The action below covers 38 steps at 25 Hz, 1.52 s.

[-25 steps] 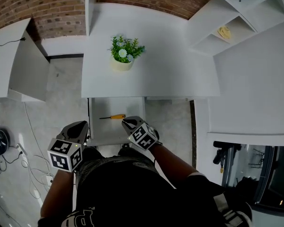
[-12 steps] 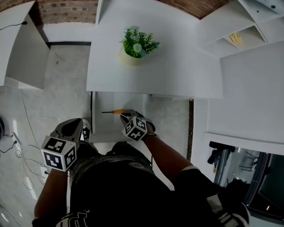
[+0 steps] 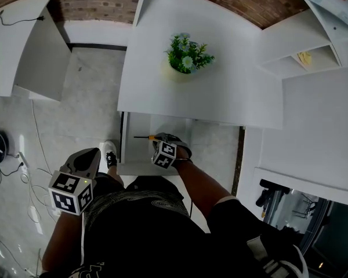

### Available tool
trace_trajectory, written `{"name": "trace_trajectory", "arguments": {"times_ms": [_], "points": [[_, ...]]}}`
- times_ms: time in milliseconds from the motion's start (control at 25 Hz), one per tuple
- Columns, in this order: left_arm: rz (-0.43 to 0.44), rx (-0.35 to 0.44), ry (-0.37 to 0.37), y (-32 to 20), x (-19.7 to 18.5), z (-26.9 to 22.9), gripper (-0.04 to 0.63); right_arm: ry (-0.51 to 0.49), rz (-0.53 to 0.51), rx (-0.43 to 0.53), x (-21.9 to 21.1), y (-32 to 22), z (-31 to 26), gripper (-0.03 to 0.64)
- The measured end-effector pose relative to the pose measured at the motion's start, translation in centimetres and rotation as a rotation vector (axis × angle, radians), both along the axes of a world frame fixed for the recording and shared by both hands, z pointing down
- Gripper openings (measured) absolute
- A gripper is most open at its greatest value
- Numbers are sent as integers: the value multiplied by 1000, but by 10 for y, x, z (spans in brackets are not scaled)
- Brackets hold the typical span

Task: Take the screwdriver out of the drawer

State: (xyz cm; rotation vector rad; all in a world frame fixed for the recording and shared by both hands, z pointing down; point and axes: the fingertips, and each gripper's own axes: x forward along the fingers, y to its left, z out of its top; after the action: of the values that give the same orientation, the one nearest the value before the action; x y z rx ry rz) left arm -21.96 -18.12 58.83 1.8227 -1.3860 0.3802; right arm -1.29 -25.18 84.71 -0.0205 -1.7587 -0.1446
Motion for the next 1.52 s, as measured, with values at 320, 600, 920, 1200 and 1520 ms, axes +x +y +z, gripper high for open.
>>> {"name": "trace_trajectory", "arguments": {"times_ms": [320, 600, 920, 1200, 1520], "points": [[-43, -50, -5, 13, -13, 12, 18, 71, -102, -1, -1, 0, 27, 74], [-65, -75, 4, 17, -15, 21, 18, 94, -169, 4, -7, 0, 40, 80], [-86, -86, 5, 21, -18, 24, 18, 143, -188, 9, -2, -4, 54, 81], [-93, -86, -1, 21, -21, 24, 18, 163, -213, 5, -2, -5, 60, 89], [-73, -71, -3, 13, -17, 19, 18, 146, -136, -35, -2, -6, 51, 91]]}}
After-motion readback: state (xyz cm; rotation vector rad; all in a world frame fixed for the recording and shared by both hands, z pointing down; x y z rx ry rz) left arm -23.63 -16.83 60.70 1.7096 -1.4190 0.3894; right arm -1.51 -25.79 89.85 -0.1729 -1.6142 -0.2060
